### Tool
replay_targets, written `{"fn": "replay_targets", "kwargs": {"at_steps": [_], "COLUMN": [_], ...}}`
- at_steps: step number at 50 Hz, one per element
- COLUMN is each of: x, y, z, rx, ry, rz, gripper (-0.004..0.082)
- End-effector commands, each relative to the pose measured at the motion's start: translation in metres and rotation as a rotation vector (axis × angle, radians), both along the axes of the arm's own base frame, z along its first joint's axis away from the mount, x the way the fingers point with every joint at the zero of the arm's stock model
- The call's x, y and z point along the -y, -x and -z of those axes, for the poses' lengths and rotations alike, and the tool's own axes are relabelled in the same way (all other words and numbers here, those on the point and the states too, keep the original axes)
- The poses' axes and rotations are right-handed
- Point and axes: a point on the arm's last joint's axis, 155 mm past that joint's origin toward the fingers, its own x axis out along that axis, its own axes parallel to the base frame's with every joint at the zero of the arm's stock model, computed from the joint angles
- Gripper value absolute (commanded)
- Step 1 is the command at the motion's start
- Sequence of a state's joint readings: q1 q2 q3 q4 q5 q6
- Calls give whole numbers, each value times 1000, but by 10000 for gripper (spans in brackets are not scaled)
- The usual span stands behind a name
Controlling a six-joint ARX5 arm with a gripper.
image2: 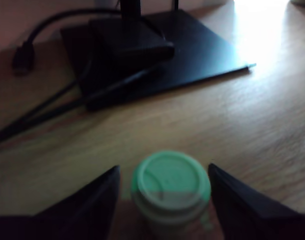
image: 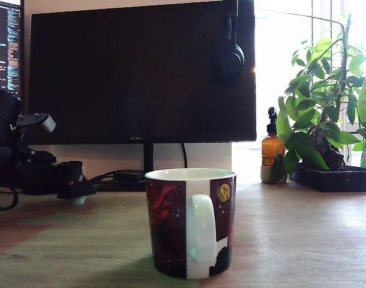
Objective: Pick up the coffee capsules from the table one by one and drop them inside the nearest coffee cup
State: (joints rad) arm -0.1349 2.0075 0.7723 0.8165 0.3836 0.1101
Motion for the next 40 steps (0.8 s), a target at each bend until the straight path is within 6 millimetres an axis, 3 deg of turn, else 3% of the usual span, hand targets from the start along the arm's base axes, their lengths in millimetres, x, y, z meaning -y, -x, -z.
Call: {"fn": "replay_targets", "kwargs": {"at_steps": [1, 7, 10, 31, 40], "x": [1, 1, 1, 5, 12], "y": [5, 6, 6, 9, 15], "z": [18, 21, 21, 16, -1], "rx": [-44, -55, -56, -40, -45], "ry": [-9, -10, -10, -29, -9], "rz": [5, 6, 6, 42, 83], "gripper": [462, 273, 220, 215, 215]}}
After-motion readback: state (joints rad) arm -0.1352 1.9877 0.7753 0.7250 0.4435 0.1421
